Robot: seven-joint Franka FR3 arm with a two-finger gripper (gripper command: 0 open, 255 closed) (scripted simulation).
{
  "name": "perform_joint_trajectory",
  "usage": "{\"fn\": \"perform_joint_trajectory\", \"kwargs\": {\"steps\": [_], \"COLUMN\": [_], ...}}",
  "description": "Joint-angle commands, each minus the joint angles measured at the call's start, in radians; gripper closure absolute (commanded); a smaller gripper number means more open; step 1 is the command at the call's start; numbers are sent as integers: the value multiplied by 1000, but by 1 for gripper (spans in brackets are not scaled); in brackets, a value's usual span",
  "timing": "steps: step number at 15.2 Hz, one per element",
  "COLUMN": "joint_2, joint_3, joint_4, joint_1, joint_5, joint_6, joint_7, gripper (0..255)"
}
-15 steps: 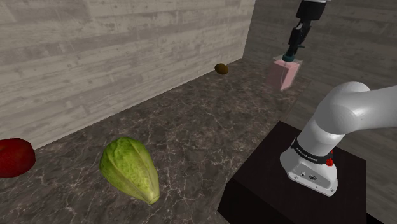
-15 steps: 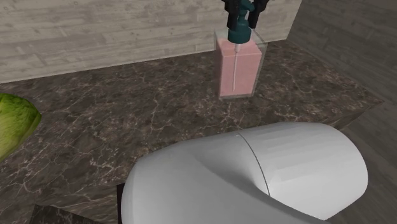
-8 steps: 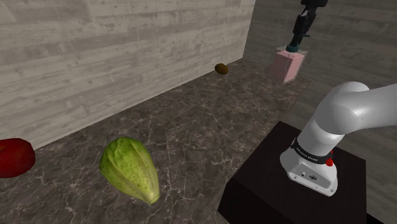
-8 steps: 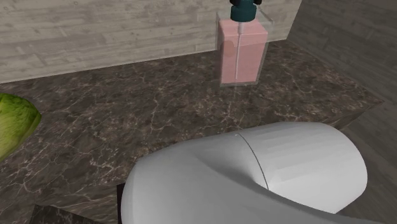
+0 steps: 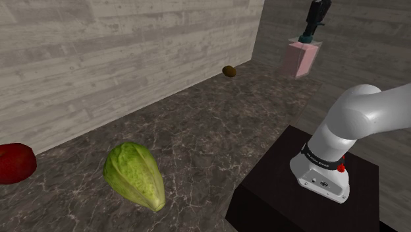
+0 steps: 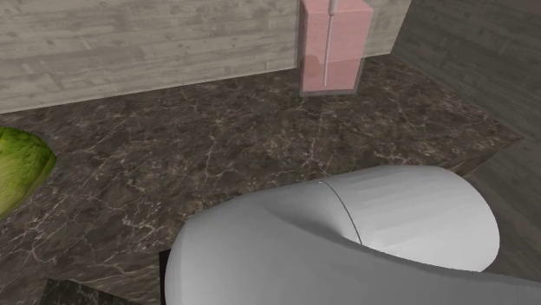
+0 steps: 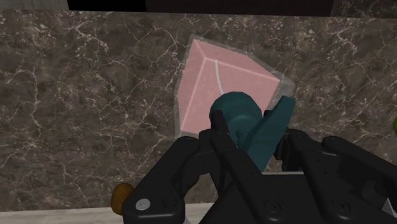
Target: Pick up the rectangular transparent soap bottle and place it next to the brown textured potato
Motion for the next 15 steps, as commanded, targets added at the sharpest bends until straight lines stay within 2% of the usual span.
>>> {"fn": "perform_joint_trajectory", "kwargs": {"steps": [1,8,15], "joint_2": [58,326,612], "joint_3": [-13,-79,-150], "joint_4": [34,208,451], "joint_1": [8,42,68], "joint_5": [-2,9,63], "joint_6": [25,122,160], "joint_7": [-8,-52,-119], "gripper": [255,255,255]}}
